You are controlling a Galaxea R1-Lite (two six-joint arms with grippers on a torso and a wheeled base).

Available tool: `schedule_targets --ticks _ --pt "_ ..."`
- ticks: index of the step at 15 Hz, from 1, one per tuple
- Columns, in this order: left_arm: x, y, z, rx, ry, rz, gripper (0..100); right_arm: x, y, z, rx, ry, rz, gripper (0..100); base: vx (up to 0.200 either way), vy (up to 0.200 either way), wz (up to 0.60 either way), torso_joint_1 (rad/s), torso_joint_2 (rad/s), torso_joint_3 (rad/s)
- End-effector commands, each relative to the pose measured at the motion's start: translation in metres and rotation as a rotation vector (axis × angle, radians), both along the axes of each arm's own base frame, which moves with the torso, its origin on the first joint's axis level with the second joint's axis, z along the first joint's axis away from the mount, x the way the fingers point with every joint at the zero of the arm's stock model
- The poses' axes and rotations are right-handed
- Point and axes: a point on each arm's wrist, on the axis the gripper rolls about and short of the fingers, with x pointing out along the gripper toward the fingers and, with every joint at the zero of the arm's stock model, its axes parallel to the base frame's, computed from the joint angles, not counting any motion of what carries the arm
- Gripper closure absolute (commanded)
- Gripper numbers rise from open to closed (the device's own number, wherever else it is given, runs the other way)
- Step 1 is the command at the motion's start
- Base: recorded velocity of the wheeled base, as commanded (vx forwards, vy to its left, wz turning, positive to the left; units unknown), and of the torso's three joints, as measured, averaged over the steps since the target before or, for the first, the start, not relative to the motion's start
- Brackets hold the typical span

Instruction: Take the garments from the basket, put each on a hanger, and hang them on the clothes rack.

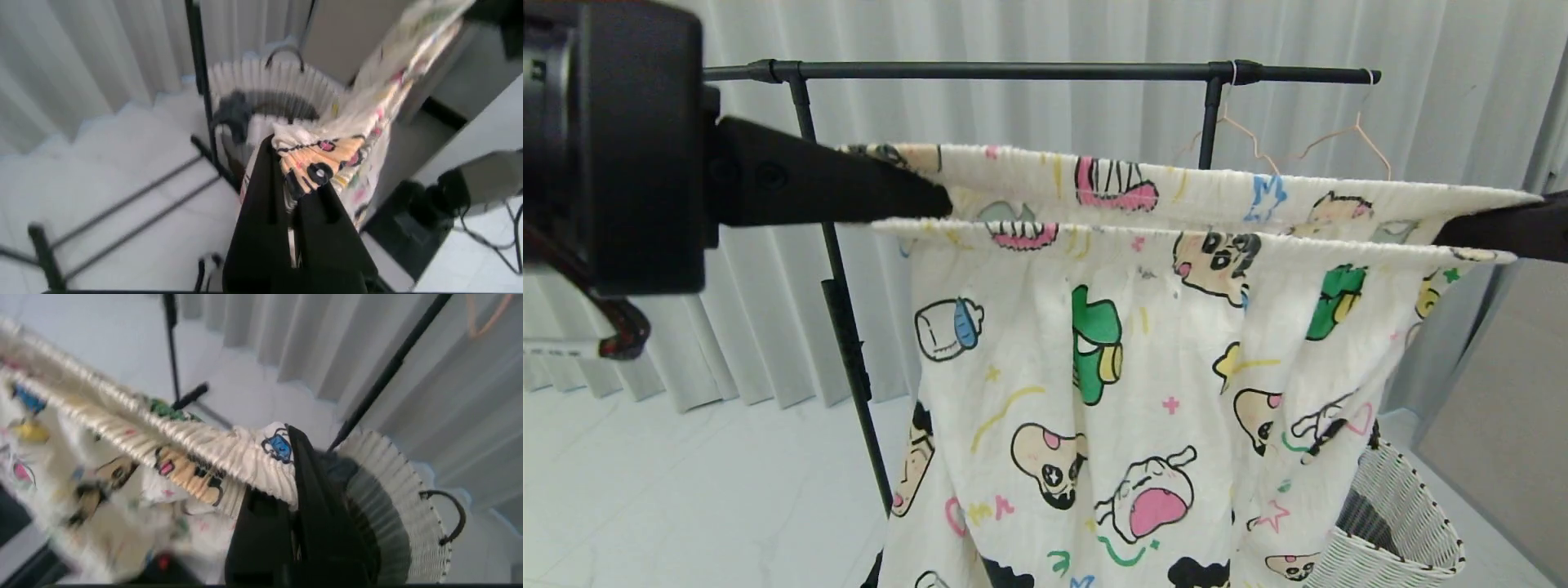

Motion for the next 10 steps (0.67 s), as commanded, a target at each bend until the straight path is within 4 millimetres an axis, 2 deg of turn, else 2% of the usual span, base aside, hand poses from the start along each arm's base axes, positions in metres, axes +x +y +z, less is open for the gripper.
schedule_targets --ticks 1,4,7,10 --pt "0.006 -0.007 0.002 -0.027 -0.029 -0.002 100 -0.017 -0.015 0.018 0.022 0.023 0.096 100 0.000 0.000 0.00 0.000 0.00 0.000" --pt "0.026 -0.032 0.006 -0.113 -0.101 0.009 100 -0.041 -0.032 0.023 0.059 0.130 0.347 100 0.000 0.000 0.00 0.000 0.00 0.000" --pt "0.029 -0.035 0.005 -0.118 -0.100 0.010 100 -0.048 -0.029 0.022 0.081 0.163 0.492 100 0.000 0.000 0.00 0.000 0.00 0.000" --pt "0.025 -0.031 0.006 -0.127 -0.090 0.009 100 -0.041 -0.024 0.018 0.056 0.162 0.434 100 0.000 0.000 0.00 0.000 0.00 0.000"
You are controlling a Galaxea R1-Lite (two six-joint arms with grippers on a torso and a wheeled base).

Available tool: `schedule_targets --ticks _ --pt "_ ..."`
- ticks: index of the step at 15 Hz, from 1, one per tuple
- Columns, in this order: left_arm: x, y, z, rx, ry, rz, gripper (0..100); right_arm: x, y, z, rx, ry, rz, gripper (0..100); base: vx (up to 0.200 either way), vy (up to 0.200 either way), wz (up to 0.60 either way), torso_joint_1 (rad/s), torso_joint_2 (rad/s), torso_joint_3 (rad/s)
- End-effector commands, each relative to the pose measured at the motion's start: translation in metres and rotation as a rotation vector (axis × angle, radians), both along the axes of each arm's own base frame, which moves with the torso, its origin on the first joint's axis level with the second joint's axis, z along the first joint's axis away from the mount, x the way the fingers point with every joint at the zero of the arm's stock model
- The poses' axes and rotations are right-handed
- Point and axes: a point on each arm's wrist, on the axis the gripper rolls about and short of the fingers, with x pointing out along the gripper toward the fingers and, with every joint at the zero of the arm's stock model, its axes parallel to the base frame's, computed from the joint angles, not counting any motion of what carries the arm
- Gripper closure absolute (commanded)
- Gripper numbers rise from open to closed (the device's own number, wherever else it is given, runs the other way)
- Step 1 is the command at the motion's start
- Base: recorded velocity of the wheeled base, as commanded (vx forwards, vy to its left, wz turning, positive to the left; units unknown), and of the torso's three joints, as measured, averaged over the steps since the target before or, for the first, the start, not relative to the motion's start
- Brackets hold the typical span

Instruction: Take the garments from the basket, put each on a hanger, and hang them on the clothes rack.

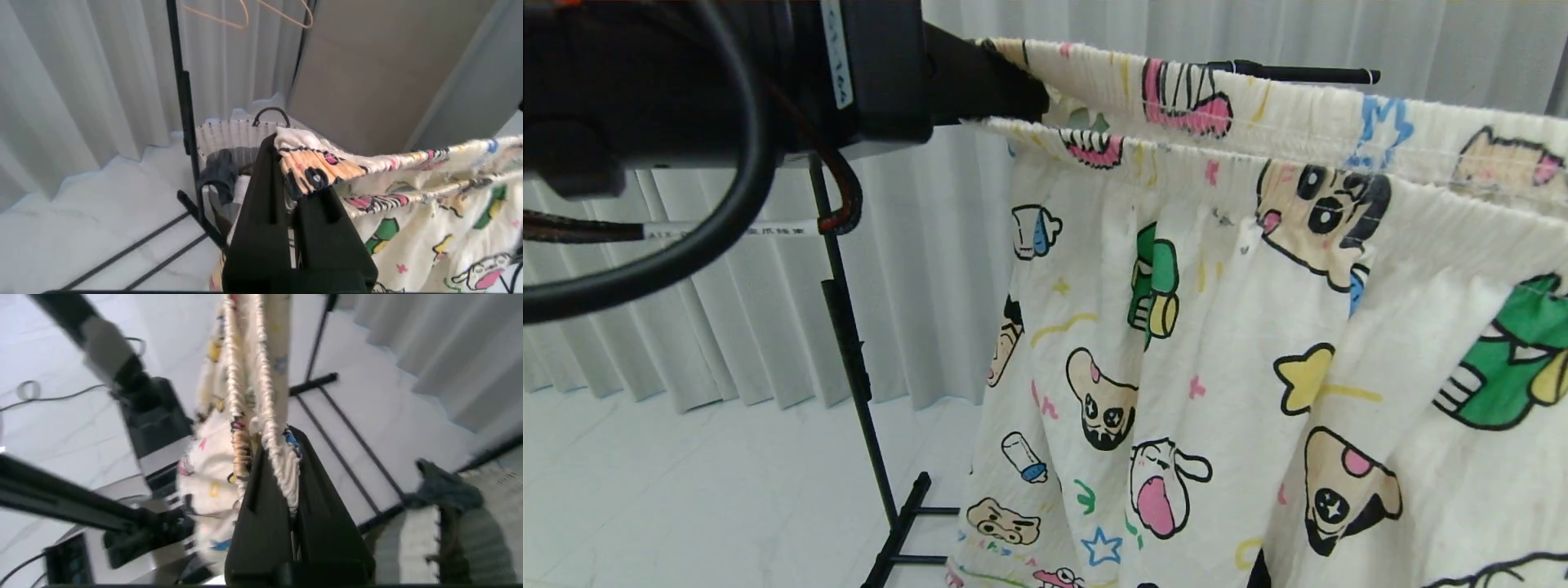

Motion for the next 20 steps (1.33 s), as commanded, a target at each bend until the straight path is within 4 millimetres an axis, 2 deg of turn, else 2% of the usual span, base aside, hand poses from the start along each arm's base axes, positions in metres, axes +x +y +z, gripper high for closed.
schedule_targets --ticks 1,4,5,6,8,10,12,15,17,20 --pt "-0.005 0.006 -0.001 0.013 0.034 0.000 100 0.010 0.005 -0.003 -0.031 -0.015 -0.089 100 0.000 0.000 0.00 0.000 0.00 0.000" --pt "-0.030 0.030 -0.008 0.064 0.222 -0.047 100 0.038 0.020 -0.009 -0.055 -0.121 -0.241 100 0.000 0.000 0.00 0.000 0.00 0.000" --pt "-0.045 0.045 -0.007 0.032 0.313 -0.131 100 0.052 0.034 -0.014 -0.017 -0.163 -0.252 100 0.000 0.000 0.00 0.000 0.00 0.000" --pt "-0.048 0.047 -0.006 0.024 0.329 -0.148 100 0.054 0.036 -0.014 -0.008 -0.169 -0.253 100 0.000 0.000 0.00 0.000 0.00 0.000" --pt "-0.078 0.076 0.004 -0.101 0.492 -0.384 100 0.076 0.060 -0.017 0.061 -0.250 -0.237 100 0.000 0.000 0.00 0.000 0.00 0.000" --pt "-0.089 0.083 0.008 -0.130 0.513 -0.444 100 0.084 0.074 -0.017 0.085 -0.273 -0.218 100 0.000 0.000 0.00 0.000 0.00 0.000" --pt "-0.091 0.085 0.009 -0.132 0.507 -0.456 100 0.085 0.079 -0.019 0.082 -0.270 -0.205 100 0.000 0.000 0.00 0.000 0.00 0.000" --pt "-0.090 0.085 0.009 -0.118 0.470 -0.445 100 0.085 0.076 -0.018 0.078 -0.273 -0.225 100 0.000 0.000 0.00 0.000 0.00 0.000" --pt "-0.076 0.083 0.006 0.005 0.259 -0.375 100 0.085 0.056 -0.014 0.045 -0.273 -0.326 100 0.000 0.000 0.00 0.000 0.00 0.000" --pt "-0.043 0.062 -0.003 0.248 0.056 -0.175 100 0.075 0.024 0.000 0.012 -0.261 -0.423 100 0.000 0.000 0.00 0.000 0.00 0.000"
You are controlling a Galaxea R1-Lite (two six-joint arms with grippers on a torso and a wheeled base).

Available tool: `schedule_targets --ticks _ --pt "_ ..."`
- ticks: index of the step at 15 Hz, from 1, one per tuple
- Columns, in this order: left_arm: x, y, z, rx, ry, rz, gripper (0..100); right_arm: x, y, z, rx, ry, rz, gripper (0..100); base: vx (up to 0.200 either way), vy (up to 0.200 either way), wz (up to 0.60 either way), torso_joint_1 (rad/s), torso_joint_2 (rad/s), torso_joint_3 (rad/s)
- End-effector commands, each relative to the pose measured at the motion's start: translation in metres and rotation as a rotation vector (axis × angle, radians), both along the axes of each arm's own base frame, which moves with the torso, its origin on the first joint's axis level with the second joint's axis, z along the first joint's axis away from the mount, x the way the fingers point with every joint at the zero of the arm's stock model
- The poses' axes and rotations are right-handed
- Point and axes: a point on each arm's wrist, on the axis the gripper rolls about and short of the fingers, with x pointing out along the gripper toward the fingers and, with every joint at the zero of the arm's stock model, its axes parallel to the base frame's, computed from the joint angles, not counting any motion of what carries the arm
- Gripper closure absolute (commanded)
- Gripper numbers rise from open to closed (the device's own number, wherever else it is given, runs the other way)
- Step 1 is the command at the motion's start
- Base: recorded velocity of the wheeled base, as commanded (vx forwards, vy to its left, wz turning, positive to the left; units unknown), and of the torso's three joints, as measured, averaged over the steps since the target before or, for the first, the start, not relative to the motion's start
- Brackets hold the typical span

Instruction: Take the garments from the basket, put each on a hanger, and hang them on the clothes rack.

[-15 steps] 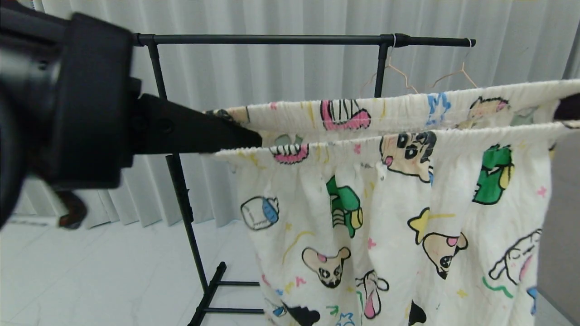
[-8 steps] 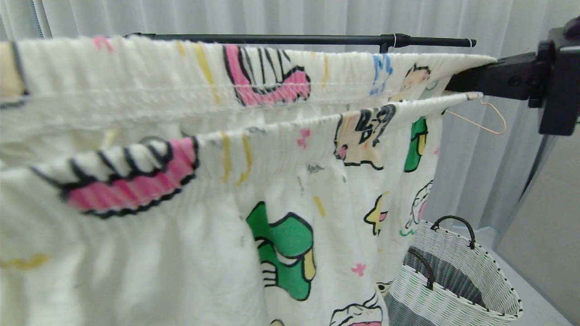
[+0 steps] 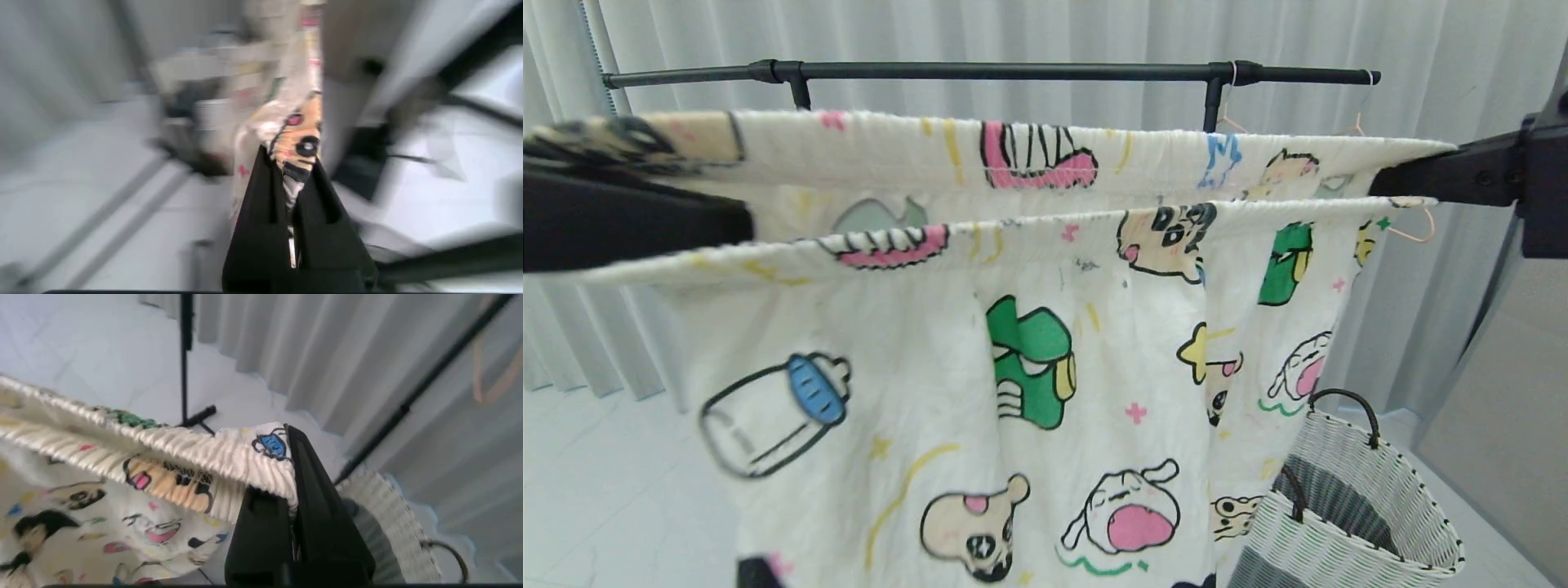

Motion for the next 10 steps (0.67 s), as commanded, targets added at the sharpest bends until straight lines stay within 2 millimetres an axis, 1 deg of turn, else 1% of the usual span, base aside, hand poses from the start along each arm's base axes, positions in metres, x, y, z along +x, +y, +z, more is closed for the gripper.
schedule_targets --ticks 1,3,4,6,8,10 --pt "0.031 -0.026 -0.005 0.078 -0.043 0.097 100 -0.016 -0.023 0.016 0.020 -0.023 -0.045 100 0.000 0.000 0.00 0.000 0.00 0.000" --pt "0.047 -0.043 -0.004 0.028 -0.086 0.106 100 -0.033 -0.035 0.014 -0.014 0.030 -0.028 100 0.000 0.000 0.00 0.000 0.00 0.000" --pt "0.050 -0.049 -0.004 0.019 -0.094 0.099 100 -0.040 -0.036 0.011 -0.025 0.052 0.012 100 0.000 0.000 0.00 0.000 0.00 0.000" --pt "0.047 -0.054 -0.005 0.018 -0.089 0.071 100 -0.042 -0.024 0.004 -0.041 0.071 0.088 100 0.000 0.000 0.00 0.000 0.00 0.000" --pt "0.043 -0.061 -0.007 0.005 -0.054 0.046 100 -0.040 -0.007 -0.003 -0.063 0.087 0.154 100 0.000 0.000 0.00 0.000 0.00 0.000" --pt "0.043 -0.061 -0.007 0.006 -0.051 0.054 100 -0.037 -0.004 -0.004 -0.070 0.084 0.137 100 0.000 0.000 0.00 0.000 0.00 0.000"
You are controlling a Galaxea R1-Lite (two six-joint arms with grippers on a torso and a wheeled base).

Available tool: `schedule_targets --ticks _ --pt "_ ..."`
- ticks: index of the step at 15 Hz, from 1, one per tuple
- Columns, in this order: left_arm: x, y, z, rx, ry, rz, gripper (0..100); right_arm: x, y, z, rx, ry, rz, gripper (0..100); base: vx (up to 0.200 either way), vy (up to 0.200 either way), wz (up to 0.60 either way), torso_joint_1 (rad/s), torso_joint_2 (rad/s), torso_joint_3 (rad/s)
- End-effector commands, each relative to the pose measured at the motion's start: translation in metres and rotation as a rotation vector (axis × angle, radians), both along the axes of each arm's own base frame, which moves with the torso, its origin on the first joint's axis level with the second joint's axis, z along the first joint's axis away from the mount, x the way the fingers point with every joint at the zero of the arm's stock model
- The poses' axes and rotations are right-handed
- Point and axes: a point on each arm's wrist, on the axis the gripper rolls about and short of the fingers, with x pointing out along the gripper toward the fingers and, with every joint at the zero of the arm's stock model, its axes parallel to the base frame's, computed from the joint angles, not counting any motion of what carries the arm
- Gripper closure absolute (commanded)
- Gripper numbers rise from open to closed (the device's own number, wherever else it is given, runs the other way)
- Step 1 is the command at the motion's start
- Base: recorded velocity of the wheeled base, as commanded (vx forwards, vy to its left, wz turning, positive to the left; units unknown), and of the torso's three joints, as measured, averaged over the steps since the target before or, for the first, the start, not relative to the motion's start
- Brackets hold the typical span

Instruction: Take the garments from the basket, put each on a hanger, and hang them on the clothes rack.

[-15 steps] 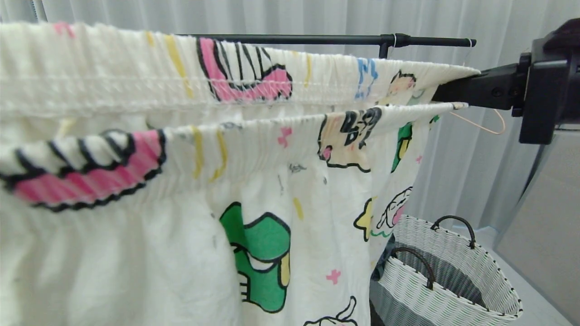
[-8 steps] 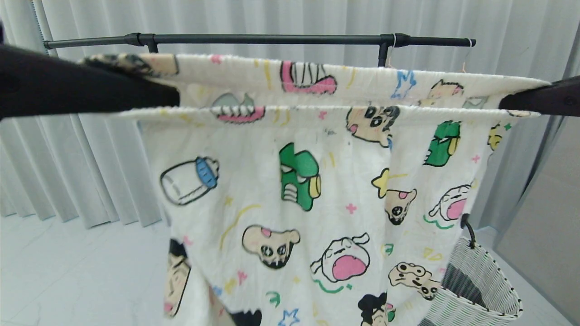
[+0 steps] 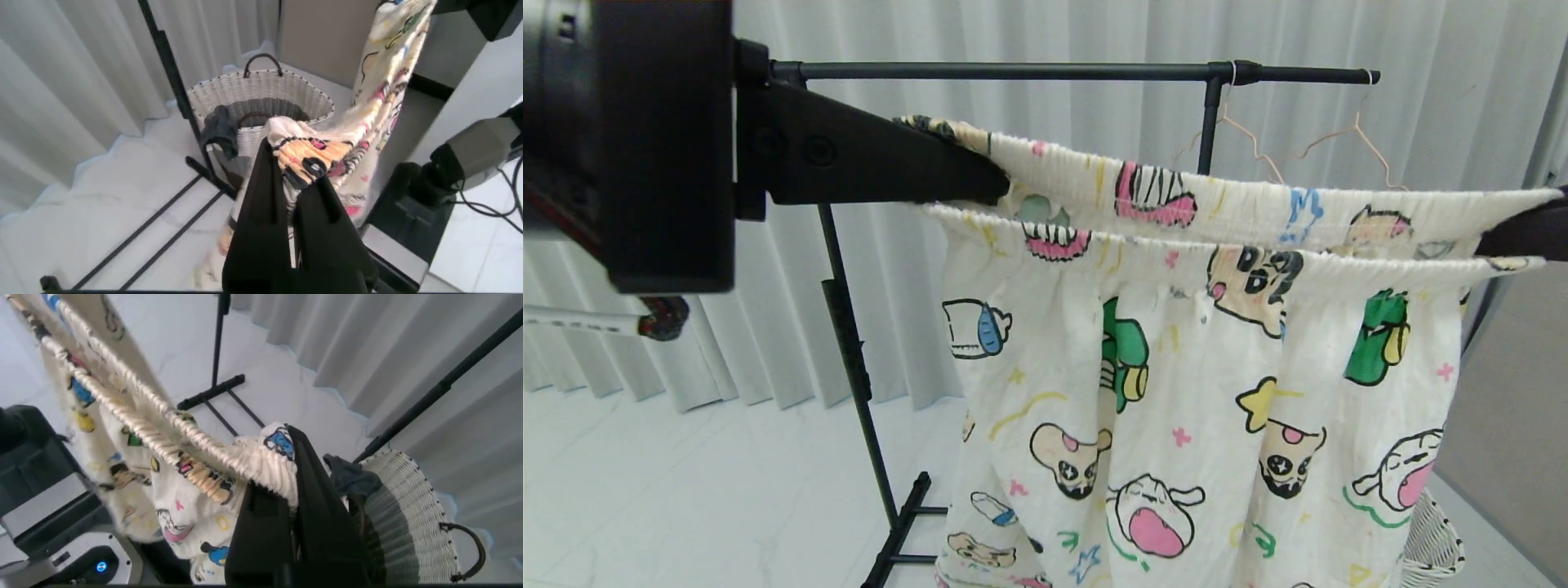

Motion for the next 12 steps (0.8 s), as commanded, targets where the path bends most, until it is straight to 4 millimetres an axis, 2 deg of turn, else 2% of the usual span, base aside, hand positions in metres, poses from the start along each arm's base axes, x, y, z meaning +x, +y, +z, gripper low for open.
schedule_targets --ticks 1,2,3,6,10,12 --pt "0.002 -0.003 -0.002 0.010 0.003 0.009 100 0.002 0.004 -0.002 -0.009 0.009 0.005 100 0.000 0.000 0.00 0.000 0.00 0.000" --pt "0.002 -0.003 -0.002 0.014 -0.002 0.028 100 0.001 0.003 -0.003 -0.018 0.014 -0.004 100 0.000 0.000 0.00 0.000 0.00 0.000" --pt "0.003 -0.003 -0.002 0.017 -0.004 0.037 100 -0.001 0.001 -0.004 -0.028 0.021 -0.008 0 0.000 0.000 0.00 0.000 0.00 0.000" --pt "0.011 -0.010 -0.007 0.044 -0.023 0.129 100 -0.012 -0.011 -0.015 -0.054 0.045 -0.002 0 0.000 0.000 0.00 0.000 0.00 0.000" --pt "0.019 -0.015 -0.023 0.130 -0.025 0.257 100 -0.035 -0.035 -0.025 -0.032 0.038 0.013 0 0.000 0.000 0.00 0.000 0.00 0.000" --pt "0.018 -0.012 -0.026 0.145 -0.030 0.286 100 -0.035 -0.045 -0.029 -0.038 0.034 -0.070 0 0.000 0.000 0.00 0.000 0.00 0.000"
